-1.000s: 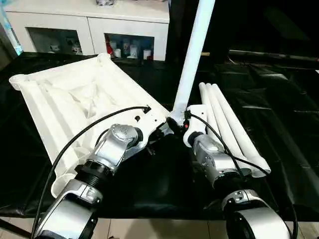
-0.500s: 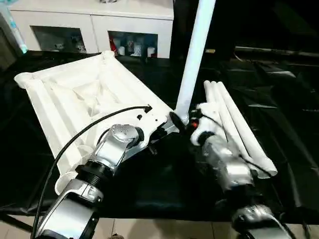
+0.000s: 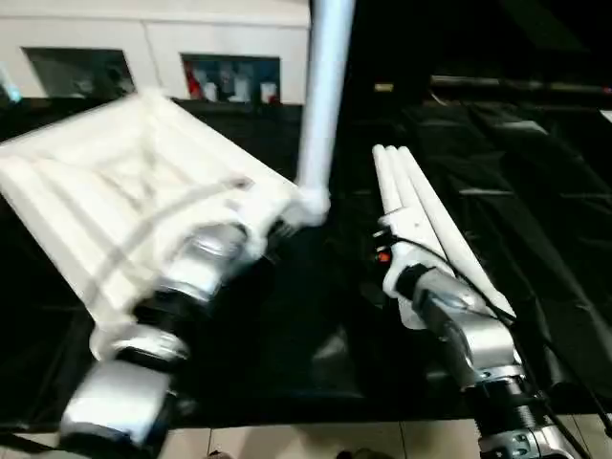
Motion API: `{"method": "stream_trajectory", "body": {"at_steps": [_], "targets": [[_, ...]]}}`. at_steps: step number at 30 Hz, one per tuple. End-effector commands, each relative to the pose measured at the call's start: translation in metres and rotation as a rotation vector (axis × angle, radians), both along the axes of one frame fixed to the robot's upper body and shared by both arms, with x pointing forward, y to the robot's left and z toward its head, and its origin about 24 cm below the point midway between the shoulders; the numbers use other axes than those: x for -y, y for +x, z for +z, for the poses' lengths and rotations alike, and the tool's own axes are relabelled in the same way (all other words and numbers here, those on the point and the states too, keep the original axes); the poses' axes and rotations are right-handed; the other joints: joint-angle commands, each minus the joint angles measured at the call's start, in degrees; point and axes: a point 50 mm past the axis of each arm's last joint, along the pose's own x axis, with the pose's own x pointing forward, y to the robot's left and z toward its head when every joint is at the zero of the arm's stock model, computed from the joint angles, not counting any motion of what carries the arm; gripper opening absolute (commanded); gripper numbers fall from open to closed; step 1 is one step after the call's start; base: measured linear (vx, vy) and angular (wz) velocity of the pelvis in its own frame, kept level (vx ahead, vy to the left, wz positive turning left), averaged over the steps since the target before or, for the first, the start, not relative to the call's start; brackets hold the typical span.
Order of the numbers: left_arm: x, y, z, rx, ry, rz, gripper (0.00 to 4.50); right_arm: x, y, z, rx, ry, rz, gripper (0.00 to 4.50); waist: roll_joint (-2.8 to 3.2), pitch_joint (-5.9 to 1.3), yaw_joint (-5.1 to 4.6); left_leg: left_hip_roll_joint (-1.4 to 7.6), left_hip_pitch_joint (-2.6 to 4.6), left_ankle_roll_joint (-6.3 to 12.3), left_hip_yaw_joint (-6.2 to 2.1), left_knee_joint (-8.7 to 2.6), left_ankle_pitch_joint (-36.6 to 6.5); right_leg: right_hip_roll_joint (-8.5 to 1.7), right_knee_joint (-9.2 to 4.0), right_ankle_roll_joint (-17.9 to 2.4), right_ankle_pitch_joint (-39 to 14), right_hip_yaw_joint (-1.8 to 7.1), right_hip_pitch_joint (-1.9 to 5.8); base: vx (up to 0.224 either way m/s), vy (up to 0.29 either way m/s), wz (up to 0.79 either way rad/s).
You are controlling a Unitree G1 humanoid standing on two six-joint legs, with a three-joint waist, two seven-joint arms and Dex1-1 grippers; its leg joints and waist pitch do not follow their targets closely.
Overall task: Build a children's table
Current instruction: Rotate leg to tighten
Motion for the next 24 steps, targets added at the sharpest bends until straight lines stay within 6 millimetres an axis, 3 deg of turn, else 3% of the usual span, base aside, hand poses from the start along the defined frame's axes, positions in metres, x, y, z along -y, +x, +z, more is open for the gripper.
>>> {"method": "stream_trajectory", "body": {"at_steps": [1,4,5,6,7,8,9,11,13,14,15,16,17,19,21,22,24], "targets": [[-0.042,-0.001,0.026,0.095,0.052,0.150,1.62,-0.006,0.001,-0.008,-0.039,-0.046,0.019,3.83,0.25,-4.72,0.83,0.08,0.36,3.08,0.06,-2.62,-3.6,-2.98,-2.56,-13.7,6.5,1.37,4.54,0.000,0.000,0.00],[-0.060,-0.010,0.036,0.102,0.019,0.149,1.88,-0.011,0.005,-0.013,-0.056,-0.055,0.002,3.83,0.50,-4.37,0.77,0.46,0.70,1.73,0.24,-2.80,-5.6,-3.12,-2.77,-13.8,2.0,1.47,4.09,0.000,0.000,0.00],[-0.054,-0.018,0.034,0.053,-0.047,0.070,1.96,-0.013,0.009,-0.014,-0.062,-0.060,-0.015,3.83,-0.69,-4.35,1.08,0.77,0.80,1.34,0.34,-2.99,-5.4,-3.40,-2.67,-14.2,0.7,1.45,4.06,0.000,0.000,0.00],[-0.050,-0.022,0.033,0.028,-0.078,0.029,2.05,-0.013,0.010,-0.014,-0.066,-0.061,-0.022,3.83,0.09,-4.29,1.53,0.95,0.97,0.61,0.35,-3.10,-5.0,-3.72,-2.46,-14.8,-0.7,1.51,3.77,0.000,0.000,0.00],[-0.047,-0.024,0.031,0.013,-0.089,0.005,2.16,-0.014,0.011,-0.013,-0.066,-0.060,-0.024,3.83,0.19,-4.08,1.56,0.92,1.06,0.43,0.57,-3.10,-5.5,-3.36,-2.72,-14.7,-1.5,1.54,3.38,0.000,0.000,0.00],[-0.044,-0.027,0.030,-0.001,-0.098,-0.018,2.26,-0.014,0.012,-0.013,-0.066,-0.060,-0.026,3.83,0.23,-3.99,2.26,1.09,1.68,0.10,0.84,-3.04,-6.9,-3.28,-2.76,-14.5,-1.9,1.60,2.90,0.000,0.000,0.00],[-0.046,-0.028,0.029,0.008,-0.076,0.006,2.26,-0.014,0.013,-0.012,-0.067,-0.058,-0.027,3.83,0.15,-3.95,2.74,1.07,1.36,-0.29,0.76,-3.26,-7.8,-3.25,-2.61,-13.7,-2.6,1.53,3.16,0.000,0.000,0.00],[-0.055,-0.029,0.029,0.033,-0.022,0.073,2.41,-0.014,0.013,-0.012,-0.064,-0.064,-0.023,3.83,0.28,-3.89,3.23,1.03,1.62,-1.24,0.67,-3.41,-9.7,-3.33,-2.88,-12.2,-4.1,1.52,2.93,0.000,0.000,0.00],[-0.055,-0.029,0.029,0.033,-0.022,0.073,2.60,-0.014,0.013,-0.012,-0.064,-0.064,-0.023,3.83,0.11,-3.80,3.17,0.91,1.42,-2.25,0.39,-3.64,-11.1,-3.39,-3.00,-11.0,-5.3,1.46,3.27,0.000,0.000,0.00],[-0.076,-0.028,0.032,0.072,0.047,0.190,2.68,-0.014,0.013,-0.013,-0.061,-0.073,-0.019,3.83,-0.03,-3.82,3.13,0.83,1.36,-2.69,0.29,-3.66,-11.6,-3.47,-3.02,-10.6,-6.1,1.49,3.39,0.000,0.000,0.00],[-0.083,-0.028,0.033,0.086,0.069,0.229,2.73,-0.014,0.013,-0.014,-0.062,-0.074,-0.019,3.83,-0.18,-3.83,2.99,0.67,1.20,-2.76,0.24,-3.60,-12.0,-3.36,-3.10,-9.8,-6.6,1.54,3.52,0.000,0.000,0.00],[-0.131,-0.036,0.046,0.174,0.224,0.481,2.77,-0.015,0.013,-0.017,-0.065,-0.080,-0.020,3.83,0.08,-3.90,2.94,0.46,1.08,-2.56,0.08,-3.55,-11.9,-3.31,-3.15,-8.6,-6.7,1.59,3.64,0.000,0.000,0.00],[-0.131,-0.036,0.046,0.174,0.224,0.481,2.83,-0.015,0.013,-0.017,-0.065,-0.080,-0.020,3.83,-0.15,-3.96,2.71,0.35,0.76,-2.61,-0.07,-3.55,-11.5,-3.30,-3.07,-7.9,-6.7,1.58,3.98,0.000,0.000,0.00],[-0.162,-0.050,0.053,0.185,0.323,0.611,3.08,-0.016,0.013,-0.019,-0.065,-0.084,-0.021,3.83,-0.15,-4.09,2.11,0.38,0.93,-2.87,-0.18,-3.41,-10.5,-3.30,-2.99,-7.8,-6.1,1.52,3.78,0.000,0.000,0.00],[-0.165,-0.051,0.053,0.181,0.335,0.620,3.18,-0.016,0.013,-0.019,-0.065,-0.084,-0.022,3.83,0.17,-4.11,1.81,0.51,1.27,-2.68,-0.09,-3.27,-10.0,-3.26,-2.90,-9.5,-4.8,1.52,3.50,0.000,0.000,0.00],[-0.181,-0.062,0.054,0.156,0.388,0.671,3.28,-0.017,0.013,-0.019,-0.063,-0.086,-0.024,3.83,0.26,-4.08,1.82,0.53,1.24,-2.69,-0.08,-3.21,-9.7,-3.22,-2.75,-9.9,-4.2,1.51,3.45,0.000,0.000,0.00],[-0.187,-0.069,0.052,0.128,0.415,0.685,3.53,-0.017,0.013,-0.019,-0.063,-0.087,-0.024,3.83,0.41,-4.04,1.81,0.66,1.29,-2.66,-0.02,-3.32,-10.1,-3.21,-2.59,-10.9,-3.7,1.43,3.29,0.000,0.000,0.00]]}}
